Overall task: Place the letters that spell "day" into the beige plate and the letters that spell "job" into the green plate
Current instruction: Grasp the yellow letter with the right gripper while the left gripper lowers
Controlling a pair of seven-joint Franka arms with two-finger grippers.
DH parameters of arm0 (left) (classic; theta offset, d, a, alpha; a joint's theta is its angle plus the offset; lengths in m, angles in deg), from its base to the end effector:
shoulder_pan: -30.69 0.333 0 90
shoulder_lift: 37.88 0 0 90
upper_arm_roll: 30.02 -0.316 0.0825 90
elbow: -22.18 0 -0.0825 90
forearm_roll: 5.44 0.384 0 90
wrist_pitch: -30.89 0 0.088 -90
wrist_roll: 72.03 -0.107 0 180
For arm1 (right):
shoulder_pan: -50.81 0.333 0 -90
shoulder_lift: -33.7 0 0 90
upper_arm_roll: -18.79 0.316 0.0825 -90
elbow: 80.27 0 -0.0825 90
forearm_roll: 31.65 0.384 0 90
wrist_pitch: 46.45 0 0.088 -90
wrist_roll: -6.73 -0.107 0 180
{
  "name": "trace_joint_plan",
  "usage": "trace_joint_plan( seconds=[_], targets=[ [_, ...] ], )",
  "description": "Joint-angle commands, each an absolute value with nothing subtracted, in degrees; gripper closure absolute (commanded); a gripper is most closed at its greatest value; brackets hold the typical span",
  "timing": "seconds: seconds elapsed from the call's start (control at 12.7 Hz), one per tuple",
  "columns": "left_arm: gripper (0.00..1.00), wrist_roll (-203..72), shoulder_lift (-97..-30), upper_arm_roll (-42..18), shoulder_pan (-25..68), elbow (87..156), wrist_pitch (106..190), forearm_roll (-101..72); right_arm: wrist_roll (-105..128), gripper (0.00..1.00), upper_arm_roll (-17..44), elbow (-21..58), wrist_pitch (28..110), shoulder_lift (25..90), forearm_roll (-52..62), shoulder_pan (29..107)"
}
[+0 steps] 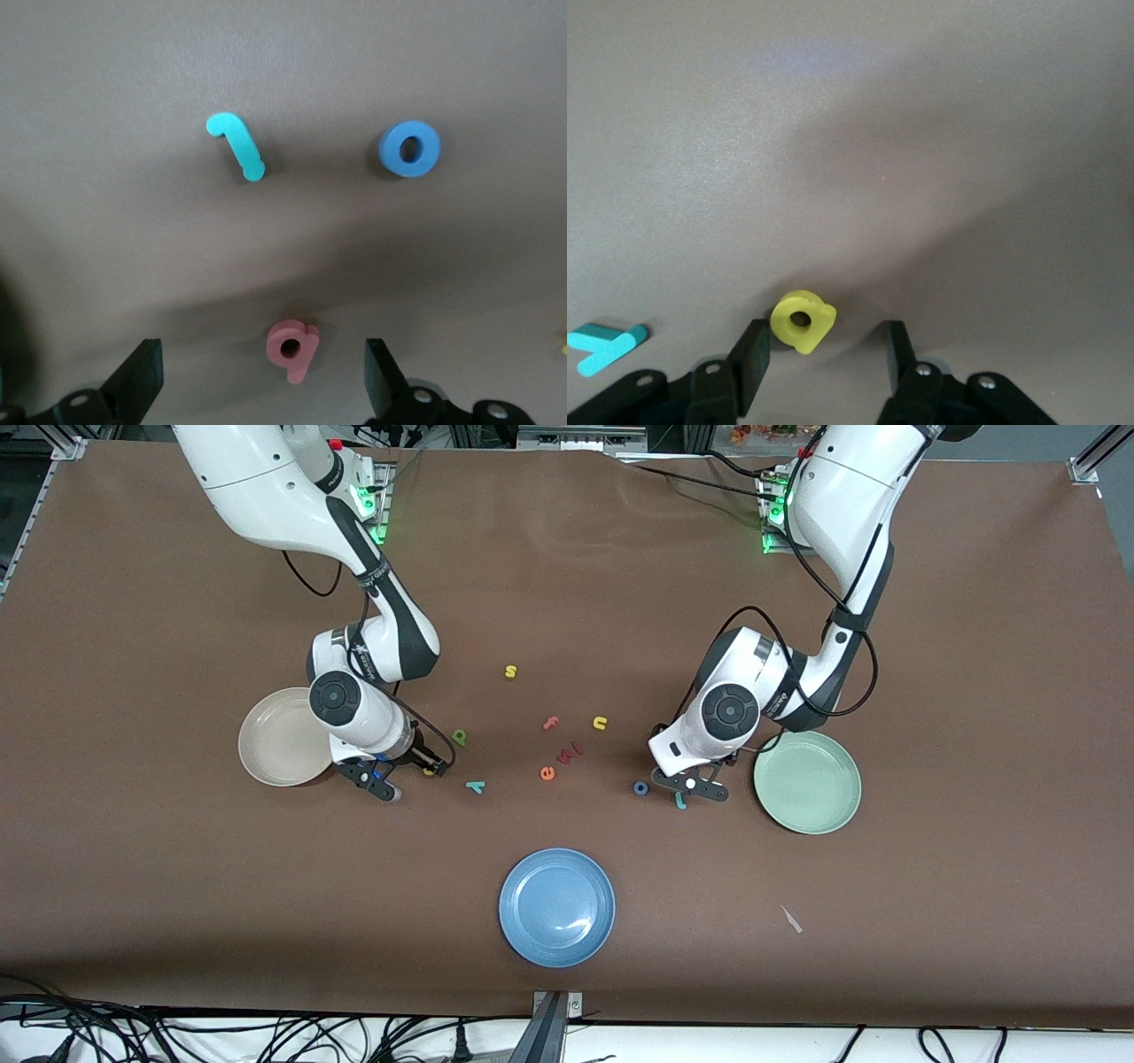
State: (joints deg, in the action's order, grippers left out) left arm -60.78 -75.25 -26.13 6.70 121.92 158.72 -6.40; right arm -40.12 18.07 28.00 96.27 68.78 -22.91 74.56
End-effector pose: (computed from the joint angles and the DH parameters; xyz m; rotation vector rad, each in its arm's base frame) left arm 0.5748 -0.3011 0.1899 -3.0998 0.4184 0.2660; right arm 0.5812 0.2465 0.1774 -2.9676 0.8140 0.0878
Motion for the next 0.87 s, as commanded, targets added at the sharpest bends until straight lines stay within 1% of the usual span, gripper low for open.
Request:
trace_joint_plan(
  seconds=[0.0, 0.16, 0.24, 0.32, 0.55, 0.71, 0.79],
  targets=[
    [0.0, -58.77, -74.71, -26.41, 6.08, 124.65, 162.1, -7.37, -40.56, 0.5, 18.0, 27.31, 97.16, 69.64, -22.16, 74.89],
    [0.0, -58.76, -74.88, -26.41, 6.08, 125.19, 163.16, -7.37, -40.38, 0.6, 18.0, 26.34, 96.98, 70.17, -22.07, 74.89],
    [0.02, -58.76, -75.32, -26.41, 6.08, 125.19, 163.51, -7.37, -40.38, 0.65, 18.0, 26.34, 97.07, 70.35, -22.07, 74.89],
    [0.04, -58.76, -75.58, -26.33, 5.99, 125.19, 164.12, -7.37, -40.38, 0.68, 18.0, 26.25, 97.07, 70.7, -22.07, 74.89],
    [0.14, -58.76, -75.59, -26.24, 5.99, 125.36, 164.31, -7.37, -40.3, 0.8, 18.0, 25.37, 96.9, 71.14, -21.98, 74.89],
    [0.27, -58.76, -75.5, -26.15, 5.21, 125.45, 164.31, -7.37, -40.03, 0.83, 18.0, 24.41, 96.11, 71.23, -21.89, 74.89],
    [0.38, -58.76, -75.41, -26.15, 5.11, 125.8, 164.31, -7.37, -39.94, 0.84, 18.0, 23.97, 95.67, 71.23, -21.89, 74.89]
  ],
)
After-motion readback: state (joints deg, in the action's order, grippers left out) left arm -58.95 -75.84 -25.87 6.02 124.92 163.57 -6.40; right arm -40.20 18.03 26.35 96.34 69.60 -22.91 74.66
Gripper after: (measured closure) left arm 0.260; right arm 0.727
